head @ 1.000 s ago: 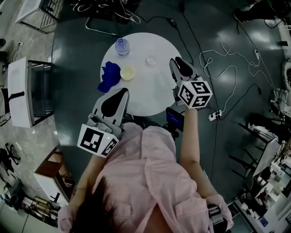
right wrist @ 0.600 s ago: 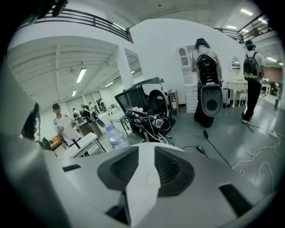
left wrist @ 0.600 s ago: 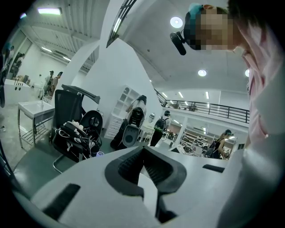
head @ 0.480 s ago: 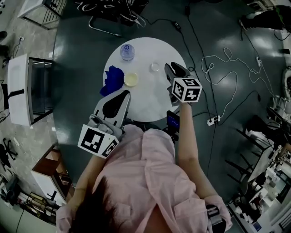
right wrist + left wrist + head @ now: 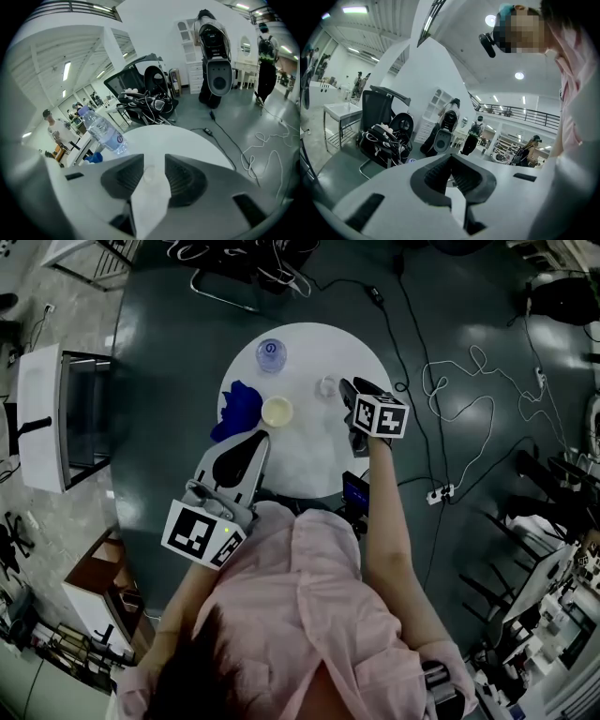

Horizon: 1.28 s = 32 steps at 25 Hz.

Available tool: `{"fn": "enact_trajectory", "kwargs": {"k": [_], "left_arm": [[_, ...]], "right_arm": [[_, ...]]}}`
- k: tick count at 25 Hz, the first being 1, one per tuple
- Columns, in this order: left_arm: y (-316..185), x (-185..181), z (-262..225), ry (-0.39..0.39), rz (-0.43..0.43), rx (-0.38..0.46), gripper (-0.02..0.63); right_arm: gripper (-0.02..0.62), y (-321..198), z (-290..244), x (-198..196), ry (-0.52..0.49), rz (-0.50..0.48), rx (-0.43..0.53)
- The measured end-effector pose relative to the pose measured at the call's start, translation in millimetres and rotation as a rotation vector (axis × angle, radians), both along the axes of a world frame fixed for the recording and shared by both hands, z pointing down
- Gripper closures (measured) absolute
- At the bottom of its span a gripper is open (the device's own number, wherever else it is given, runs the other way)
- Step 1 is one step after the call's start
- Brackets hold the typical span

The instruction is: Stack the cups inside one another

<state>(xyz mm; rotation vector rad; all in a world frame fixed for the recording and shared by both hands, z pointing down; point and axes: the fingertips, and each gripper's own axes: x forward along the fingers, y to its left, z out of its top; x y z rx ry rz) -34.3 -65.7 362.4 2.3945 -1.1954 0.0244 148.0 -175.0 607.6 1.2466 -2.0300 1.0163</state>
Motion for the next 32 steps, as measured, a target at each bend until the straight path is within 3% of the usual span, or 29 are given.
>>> {"fn": "enact_trajectory", "kwargs": {"k": [13,17,22,32], "left_arm": [[-10,-6,7,0.002,-0.029,-0.031,0.591],[-11,-6,7,0.002,-0.030,-0.030,0.591],[-10,-7,7,0.005,-0.030,-0.026,0.591],[0,-4,-1,0.017,-0.018,0.003,0.592]], "right_arm": [[0.476,8,36,-1,0.063,-0.016,-0.114],[0.551,11,36,2,0.116,-0.017,-0.101],[0.554,10,23,-1,0.096,-0.018,-0.053],[0.555,17,-54,24,0.040,0.072,0.164]]}}
